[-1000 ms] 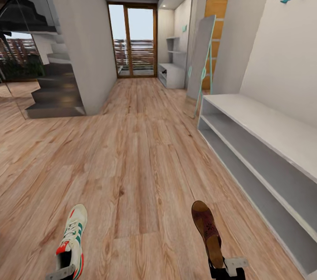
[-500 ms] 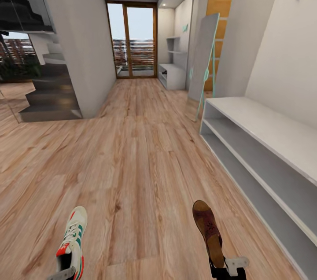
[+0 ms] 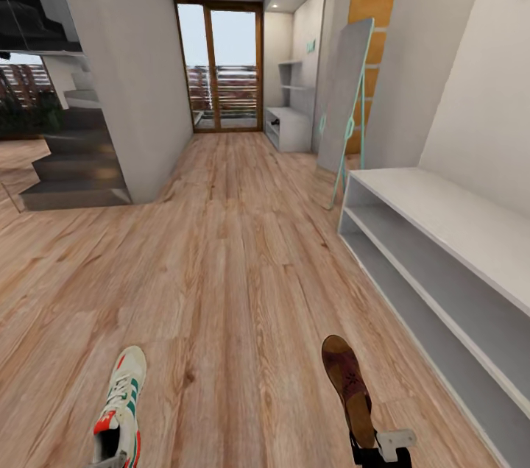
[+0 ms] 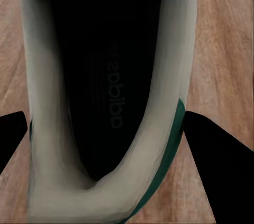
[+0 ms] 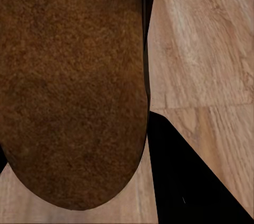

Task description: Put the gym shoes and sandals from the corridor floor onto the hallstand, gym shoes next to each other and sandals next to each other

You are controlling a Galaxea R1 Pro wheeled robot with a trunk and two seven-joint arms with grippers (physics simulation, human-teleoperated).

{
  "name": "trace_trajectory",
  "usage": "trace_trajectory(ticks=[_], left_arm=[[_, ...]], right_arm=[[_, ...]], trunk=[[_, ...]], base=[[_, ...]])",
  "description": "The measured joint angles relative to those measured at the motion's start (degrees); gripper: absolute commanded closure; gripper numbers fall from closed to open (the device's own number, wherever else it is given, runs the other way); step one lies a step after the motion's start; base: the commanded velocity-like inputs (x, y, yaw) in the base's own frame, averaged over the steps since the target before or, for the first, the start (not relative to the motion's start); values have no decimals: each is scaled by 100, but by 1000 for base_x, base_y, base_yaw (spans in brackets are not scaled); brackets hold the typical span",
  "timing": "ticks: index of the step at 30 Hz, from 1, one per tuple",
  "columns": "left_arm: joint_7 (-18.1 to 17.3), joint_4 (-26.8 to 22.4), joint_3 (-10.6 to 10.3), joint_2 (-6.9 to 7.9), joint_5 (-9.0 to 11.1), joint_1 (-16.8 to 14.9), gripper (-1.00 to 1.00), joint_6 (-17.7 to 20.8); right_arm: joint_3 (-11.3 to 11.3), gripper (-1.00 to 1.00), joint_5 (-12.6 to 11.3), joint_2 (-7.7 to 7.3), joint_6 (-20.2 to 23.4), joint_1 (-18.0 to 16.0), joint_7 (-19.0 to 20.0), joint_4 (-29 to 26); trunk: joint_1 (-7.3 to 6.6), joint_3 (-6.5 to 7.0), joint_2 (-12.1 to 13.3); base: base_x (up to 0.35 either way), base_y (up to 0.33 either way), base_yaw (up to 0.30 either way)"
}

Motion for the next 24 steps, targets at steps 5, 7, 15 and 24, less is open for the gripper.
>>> trace_trajectory(ticks=[5,7,15,24], left_arm=[[1,318,-12,-2,-9,-2,100,-571],[2,359,-13,-1,-9,-2,100,-632],[2,391,-5,-2,3,-3,100,-674],[2,398,-4,-1,12,-3,100,-675]], right_arm=[[2,100,1,0,-5,0,0,0],[2,100,3,0,-5,0,2,5],[2,100,-2,3,-5,0,-4,51],[2,100,0,9,-6,0,-4,130]], trunk=[[0,0,0],[0,0,0],[0,0,0],[0,0,0]], base=[[339,0,0],[339,0,0],[339,0,0],[339,0,0]])
